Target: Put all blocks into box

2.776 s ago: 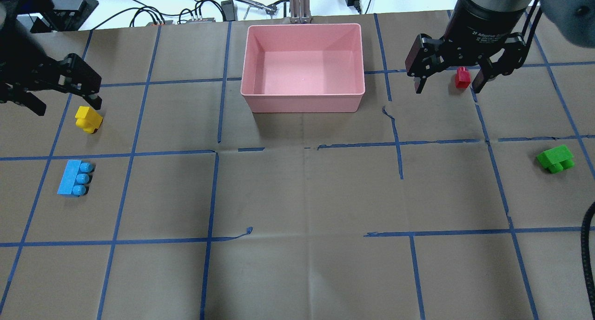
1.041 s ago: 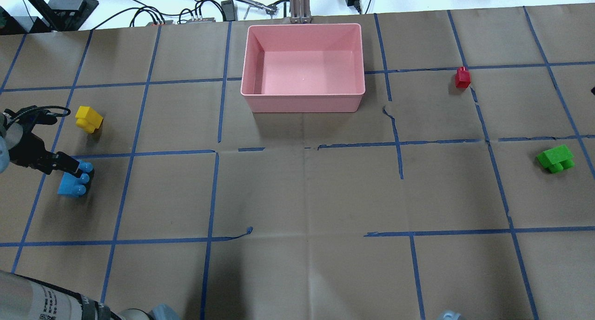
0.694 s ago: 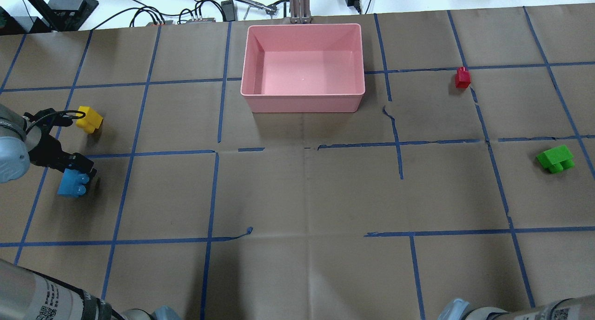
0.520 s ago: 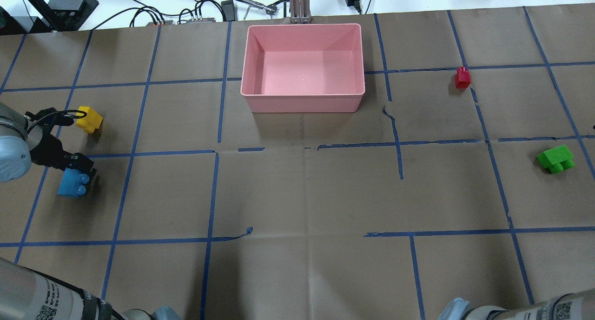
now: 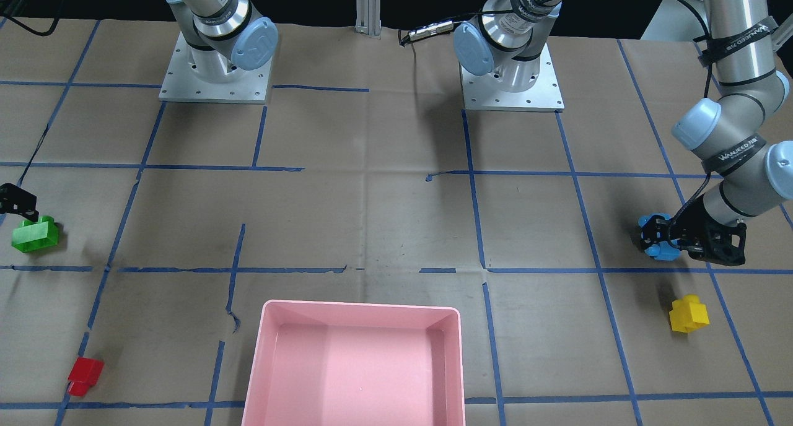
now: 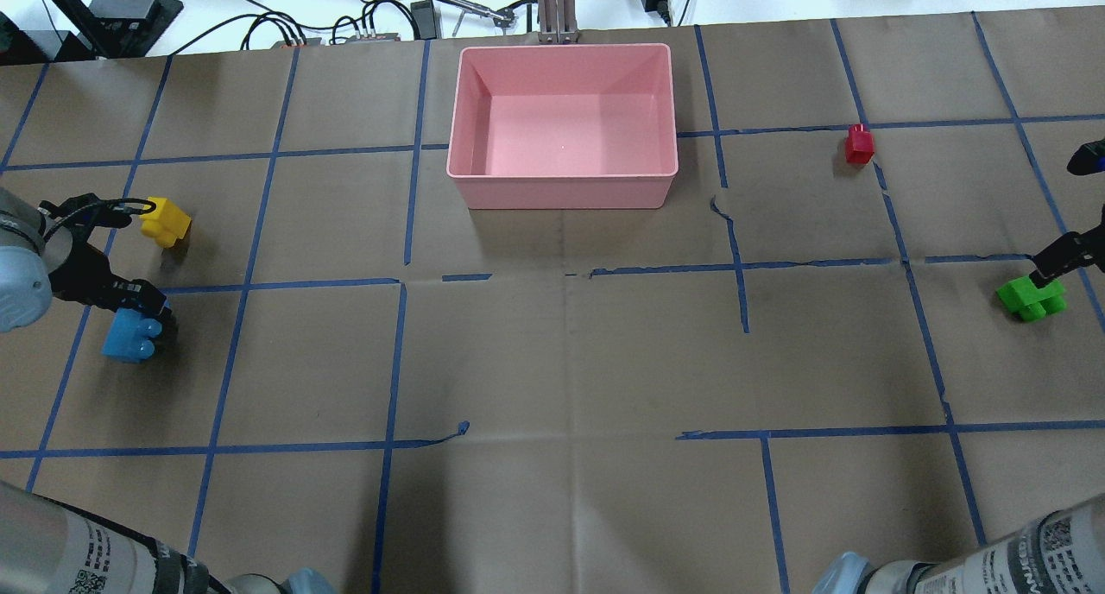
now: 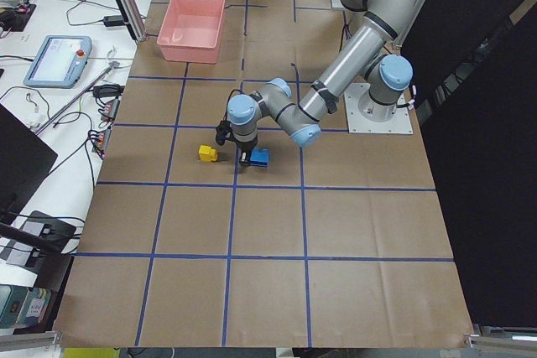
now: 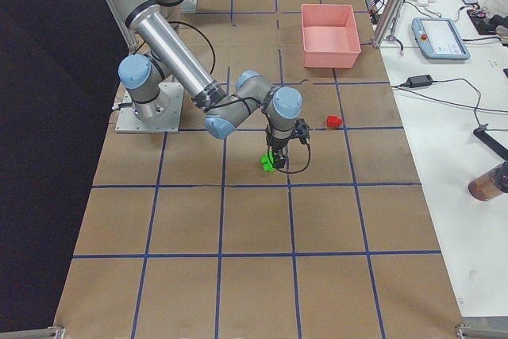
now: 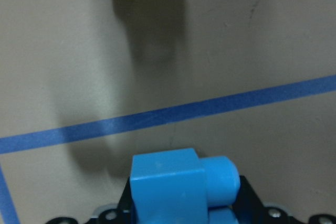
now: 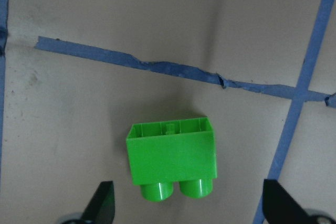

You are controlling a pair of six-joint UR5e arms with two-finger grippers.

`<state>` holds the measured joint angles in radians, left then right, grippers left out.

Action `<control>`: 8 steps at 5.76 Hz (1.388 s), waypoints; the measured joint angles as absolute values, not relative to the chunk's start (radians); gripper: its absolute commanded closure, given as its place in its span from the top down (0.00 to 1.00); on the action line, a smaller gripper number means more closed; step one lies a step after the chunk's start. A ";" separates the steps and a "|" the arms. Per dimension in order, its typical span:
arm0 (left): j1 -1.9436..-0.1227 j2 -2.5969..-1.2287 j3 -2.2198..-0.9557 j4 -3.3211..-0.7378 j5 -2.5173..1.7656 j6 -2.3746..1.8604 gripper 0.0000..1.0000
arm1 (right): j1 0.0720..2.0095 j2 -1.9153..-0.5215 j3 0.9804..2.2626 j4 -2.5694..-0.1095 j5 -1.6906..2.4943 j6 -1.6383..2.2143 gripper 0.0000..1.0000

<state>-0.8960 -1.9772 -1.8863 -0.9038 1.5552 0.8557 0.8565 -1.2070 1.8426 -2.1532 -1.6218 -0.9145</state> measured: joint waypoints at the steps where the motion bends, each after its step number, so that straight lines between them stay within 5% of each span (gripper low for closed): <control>1: -0.920 -1.959 -1.858 -0.941 1.553 0.853 0.00 | 0.858 -1.183 1.846 -2.164 -1.622 -0.917 1.00; 5: -1.211 -1.907 -1.648 -1.153 1.550 0.745 0.00 | 0.859 -1.140 1.848 -2.162 -1.632 -0.923 0.93; 8: -1.442 -1.931 -1.518 -1.222 1.544 0.359 0.00 | 0.859 -1.139 1.847 -2.162 -1.632 -0.925 0.44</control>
